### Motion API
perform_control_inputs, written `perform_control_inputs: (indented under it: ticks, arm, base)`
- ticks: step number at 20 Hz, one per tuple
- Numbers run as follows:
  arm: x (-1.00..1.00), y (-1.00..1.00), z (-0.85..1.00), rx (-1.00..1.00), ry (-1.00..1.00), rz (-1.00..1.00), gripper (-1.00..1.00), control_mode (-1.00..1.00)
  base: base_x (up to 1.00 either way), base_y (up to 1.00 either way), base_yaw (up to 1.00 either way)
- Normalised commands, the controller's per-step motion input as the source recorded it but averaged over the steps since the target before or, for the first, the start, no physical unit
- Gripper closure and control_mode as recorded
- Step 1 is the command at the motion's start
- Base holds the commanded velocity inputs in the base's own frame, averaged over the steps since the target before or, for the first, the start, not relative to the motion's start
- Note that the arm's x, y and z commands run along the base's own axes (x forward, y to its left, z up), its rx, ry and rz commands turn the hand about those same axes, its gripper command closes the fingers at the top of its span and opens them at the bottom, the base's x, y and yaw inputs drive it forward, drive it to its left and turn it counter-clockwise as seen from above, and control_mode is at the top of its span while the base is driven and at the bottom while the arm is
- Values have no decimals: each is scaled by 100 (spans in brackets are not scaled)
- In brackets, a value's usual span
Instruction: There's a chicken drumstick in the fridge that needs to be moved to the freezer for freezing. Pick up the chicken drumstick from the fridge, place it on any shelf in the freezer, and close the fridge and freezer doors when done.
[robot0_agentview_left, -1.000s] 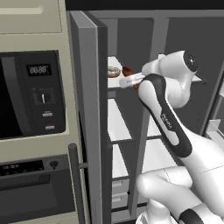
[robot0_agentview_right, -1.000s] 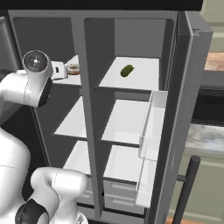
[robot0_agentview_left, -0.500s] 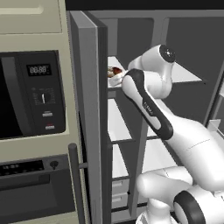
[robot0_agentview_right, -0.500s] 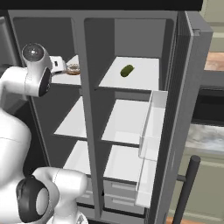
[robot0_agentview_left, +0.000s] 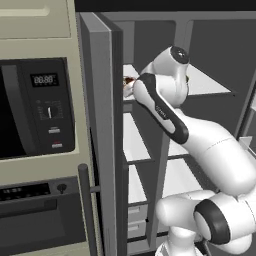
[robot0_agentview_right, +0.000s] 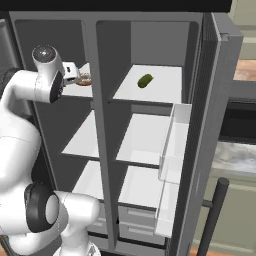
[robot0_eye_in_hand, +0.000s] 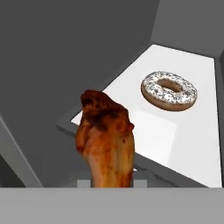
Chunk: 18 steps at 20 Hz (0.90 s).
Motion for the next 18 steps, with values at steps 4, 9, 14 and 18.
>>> perform_control_inputs:
  ticks: [4, 9, 14, 18]
  arm:
    - [8, 1, -35, -6, 0, 0, 100, -100]
    - [23, 7, -21, -1, 1, 0, 100, -100]
    - [31, 1, -16, -1, 0, 0, 100, -100]
    - [25, 0, -15, 0, 0, 0, 100, -100]
  base:
    - [0, 0, 0]
    - [0, 0, 0]
    - [0, 0, 0]
    - [0, 0, 0]
